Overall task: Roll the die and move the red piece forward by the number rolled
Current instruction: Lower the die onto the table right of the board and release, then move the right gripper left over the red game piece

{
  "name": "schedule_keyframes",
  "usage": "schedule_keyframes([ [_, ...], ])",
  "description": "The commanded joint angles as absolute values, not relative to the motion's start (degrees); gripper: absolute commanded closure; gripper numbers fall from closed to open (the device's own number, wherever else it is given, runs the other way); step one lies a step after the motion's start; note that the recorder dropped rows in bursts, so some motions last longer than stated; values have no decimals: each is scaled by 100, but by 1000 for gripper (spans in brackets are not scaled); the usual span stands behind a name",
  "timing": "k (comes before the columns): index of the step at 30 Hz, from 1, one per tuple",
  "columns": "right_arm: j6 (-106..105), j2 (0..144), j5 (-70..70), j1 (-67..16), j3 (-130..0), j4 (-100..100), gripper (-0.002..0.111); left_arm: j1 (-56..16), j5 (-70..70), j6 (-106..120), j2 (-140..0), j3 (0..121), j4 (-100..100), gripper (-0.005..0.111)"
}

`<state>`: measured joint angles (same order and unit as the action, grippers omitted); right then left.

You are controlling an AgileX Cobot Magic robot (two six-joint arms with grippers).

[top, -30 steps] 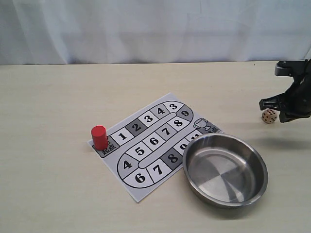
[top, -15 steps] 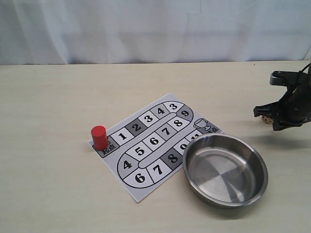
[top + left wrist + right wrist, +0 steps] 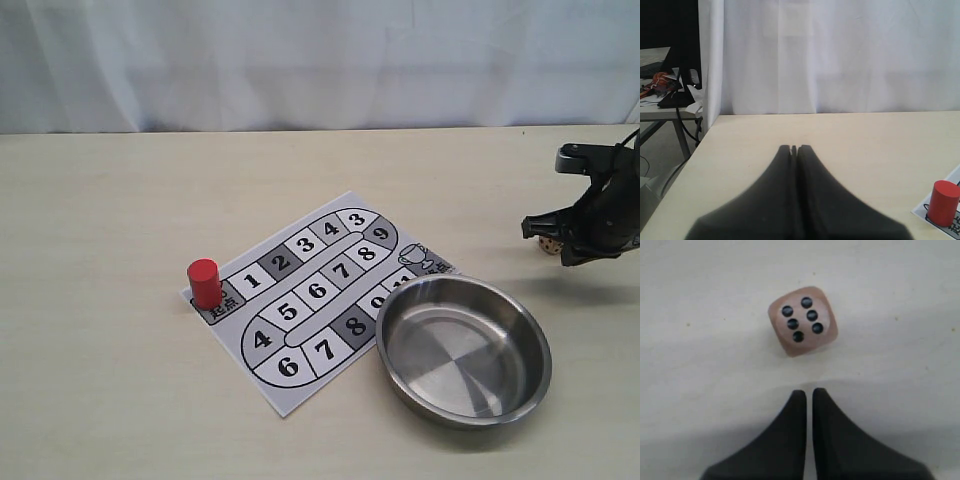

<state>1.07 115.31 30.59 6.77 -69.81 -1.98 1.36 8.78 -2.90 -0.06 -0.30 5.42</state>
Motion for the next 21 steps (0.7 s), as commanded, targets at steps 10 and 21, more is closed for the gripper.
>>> schedule_keyframes([
  [10,-957,11293,3062,715,-7001,1236,104,136,815,-303,0,0,538,107],
  [21,-3355,10648,3119,-429,-7001,3070,104,136,826,-303,0,0,538,107],
])
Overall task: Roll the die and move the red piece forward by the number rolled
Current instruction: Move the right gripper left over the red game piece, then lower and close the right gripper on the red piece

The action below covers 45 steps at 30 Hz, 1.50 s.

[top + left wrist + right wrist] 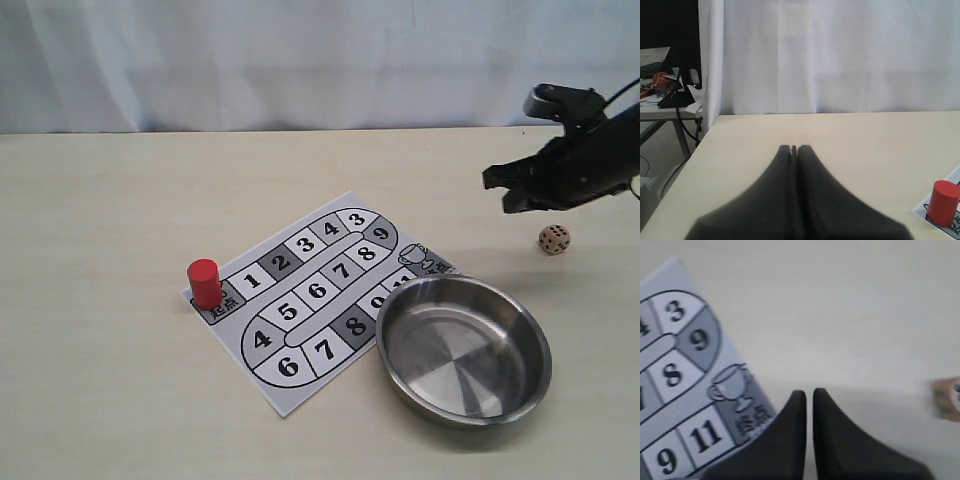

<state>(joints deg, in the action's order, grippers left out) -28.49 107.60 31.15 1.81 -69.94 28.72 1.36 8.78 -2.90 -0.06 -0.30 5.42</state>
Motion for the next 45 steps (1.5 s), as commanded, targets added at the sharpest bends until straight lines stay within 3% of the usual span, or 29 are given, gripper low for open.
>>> schedule_keyframes([
  [1,-3381,10648,3106,-583,-7001,3085,104,136,826,-303,0,0,538,107],
  [7,-3363,10648,2973,-1672,-7001,3085,88,136,826,-303,0,0,538,107],
  [14,-3337,10648,2484,-2736,-7001,3488,44,136,826,-303,0,0,538,107],
  [17,-3337,10648,2266,-3097,-7001,3582,35,136,826,-303,0,0,538,107],
  [29,-3169,11404,2300,-4022,-8024,3528,35,136,816,-303,0,0,538,107],
  [35,-3251,12179,1664,-4206,-8720,3509,35,136,816,-303,0,0,538,107],
  [45,-3235,12815,1253,-4267,-8720,3506,35,136,815,-303,0,0,528,107],
])
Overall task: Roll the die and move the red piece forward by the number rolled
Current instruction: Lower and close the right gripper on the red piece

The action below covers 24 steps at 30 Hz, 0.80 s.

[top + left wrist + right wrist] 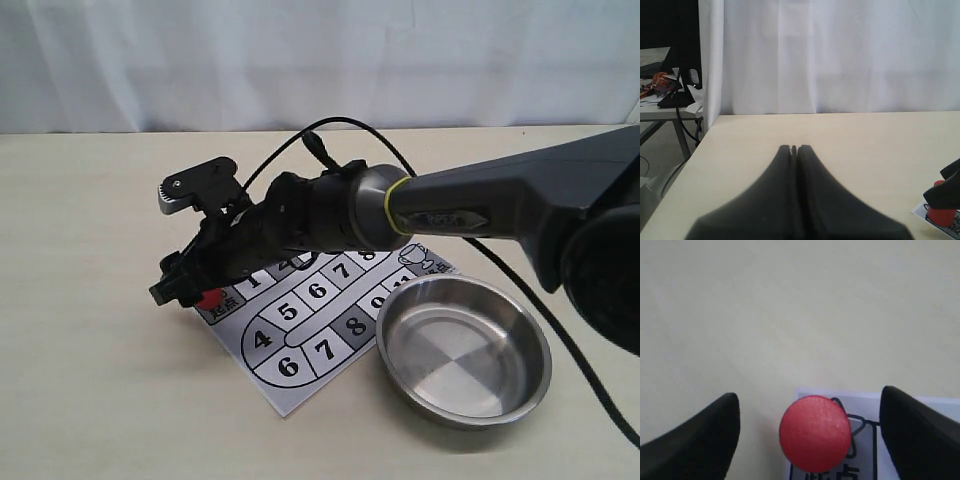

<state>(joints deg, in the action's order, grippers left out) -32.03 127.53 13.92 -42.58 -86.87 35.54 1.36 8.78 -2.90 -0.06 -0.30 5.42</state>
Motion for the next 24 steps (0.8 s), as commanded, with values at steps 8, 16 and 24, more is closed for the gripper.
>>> schedule_keyframes([
  [8,-3235,12866,1207,-4267,-8720,3506,46,136,815,-303,0,0,528,107],
  [16,-3235,12866,1207,-4267,-8720,3506,78,136,815,-303,0,0,528,107],
  [24,-3210,12803,1176,-4267,-8720,3506,104,136,815,-303,0,0,539,107],
])
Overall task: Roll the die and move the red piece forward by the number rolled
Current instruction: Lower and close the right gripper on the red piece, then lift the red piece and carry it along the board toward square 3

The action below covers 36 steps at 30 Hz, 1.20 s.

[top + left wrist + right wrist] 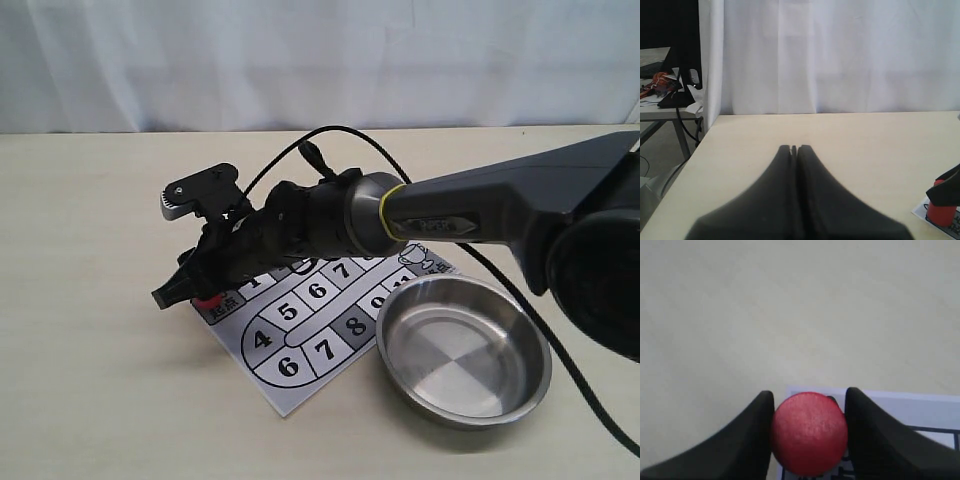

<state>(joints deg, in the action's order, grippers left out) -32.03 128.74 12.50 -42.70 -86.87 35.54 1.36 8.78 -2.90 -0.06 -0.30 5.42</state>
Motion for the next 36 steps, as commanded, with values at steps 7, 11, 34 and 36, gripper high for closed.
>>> schedule_keyframes([
  [7,-3222,12551,956,-4069,-8728,3506,104,136,815,-303,0,0,539,107],
  [11,-3210,12465,1055,-3846,-8728,3506,104,136,815,-303,0,0,539,107],
  [34,-3226,12655,1363,-3645,-8728,2867,104,136,815,-303,0,0,531,107],
  [36,-3210,12565,1349,-3591,-8728,2867,104,136,815,-303,0,0,531,107],
])
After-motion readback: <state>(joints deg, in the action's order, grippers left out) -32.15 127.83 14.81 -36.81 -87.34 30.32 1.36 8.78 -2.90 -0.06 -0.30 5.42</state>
